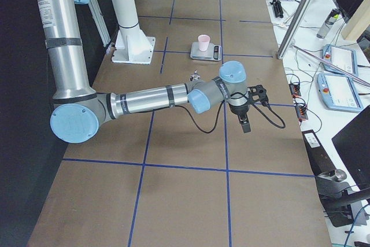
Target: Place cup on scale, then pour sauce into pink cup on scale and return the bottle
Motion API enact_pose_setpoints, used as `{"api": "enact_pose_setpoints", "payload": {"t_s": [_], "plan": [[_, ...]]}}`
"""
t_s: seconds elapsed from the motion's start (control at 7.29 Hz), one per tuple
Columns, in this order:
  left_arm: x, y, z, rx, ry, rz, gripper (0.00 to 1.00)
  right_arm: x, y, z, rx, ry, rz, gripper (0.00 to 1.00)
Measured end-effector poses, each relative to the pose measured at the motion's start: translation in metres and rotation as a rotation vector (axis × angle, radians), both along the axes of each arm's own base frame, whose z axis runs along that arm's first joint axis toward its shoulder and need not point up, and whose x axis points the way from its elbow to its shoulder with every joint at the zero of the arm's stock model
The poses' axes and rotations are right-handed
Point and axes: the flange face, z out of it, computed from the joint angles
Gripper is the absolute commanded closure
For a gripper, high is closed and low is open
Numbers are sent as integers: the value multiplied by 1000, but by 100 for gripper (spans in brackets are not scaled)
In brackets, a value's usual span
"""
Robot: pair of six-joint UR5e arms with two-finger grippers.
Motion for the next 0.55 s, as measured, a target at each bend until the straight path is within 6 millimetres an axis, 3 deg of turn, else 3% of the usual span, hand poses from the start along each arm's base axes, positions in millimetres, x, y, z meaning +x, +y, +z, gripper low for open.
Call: {"api": "enact_pose_setpoints", "payload": {"t_s": [0.14,0.27,0.55], "plan": [[0,0,0,0,0,0,0,16,-1,3,-56,15,-52,0],[0,0,0,0,0,0,0,25,12,25,-120,27,-85,0],[0,2,5,-8,-1,2,0,31,61,92,-199,25,-100,0]]}}
